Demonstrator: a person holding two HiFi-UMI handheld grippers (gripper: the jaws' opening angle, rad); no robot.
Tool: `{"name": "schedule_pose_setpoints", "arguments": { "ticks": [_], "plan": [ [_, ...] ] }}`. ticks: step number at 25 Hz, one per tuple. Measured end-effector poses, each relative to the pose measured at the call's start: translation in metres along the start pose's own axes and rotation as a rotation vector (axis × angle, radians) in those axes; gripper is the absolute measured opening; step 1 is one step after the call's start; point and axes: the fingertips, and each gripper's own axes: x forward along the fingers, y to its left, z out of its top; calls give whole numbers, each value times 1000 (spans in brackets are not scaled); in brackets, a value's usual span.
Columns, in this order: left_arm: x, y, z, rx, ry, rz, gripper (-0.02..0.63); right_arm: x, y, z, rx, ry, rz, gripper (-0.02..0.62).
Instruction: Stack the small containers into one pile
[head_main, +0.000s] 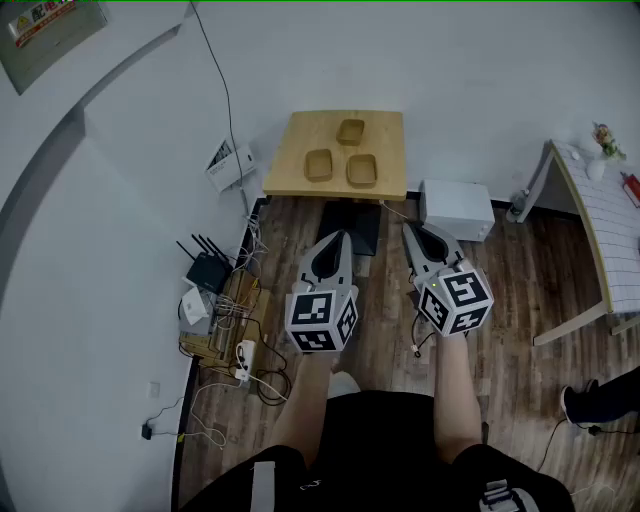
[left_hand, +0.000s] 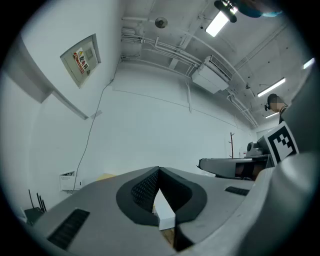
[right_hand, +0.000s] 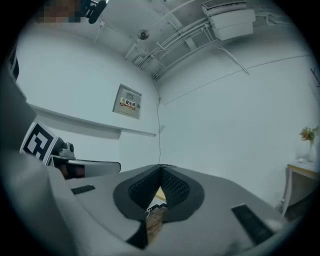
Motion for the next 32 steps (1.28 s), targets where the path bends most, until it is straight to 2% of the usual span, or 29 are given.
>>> {"name": "schedule_pose_setpoints", "arguments": {
  "ticks": [7,15,23,28,32],
  "plan": [
    [-2,-2,-1,3,8,0,12,3,-4,-6,-9,17,-25,5],
    [10,35,-10,-32,29,35,12,36,10,-21,-38,50,-8,6],
    [60,47,-17,-63,54,-28,12,70,-25,-27,-14,73,-79,6],
    [86,64,-12,-80,47,-42,12,96,-29,-13,-32,29,-82,6],
    [98,94,-8,-96,47,-25,12,122,-24,-1,-48,-19,-85,6]
  ]
}}
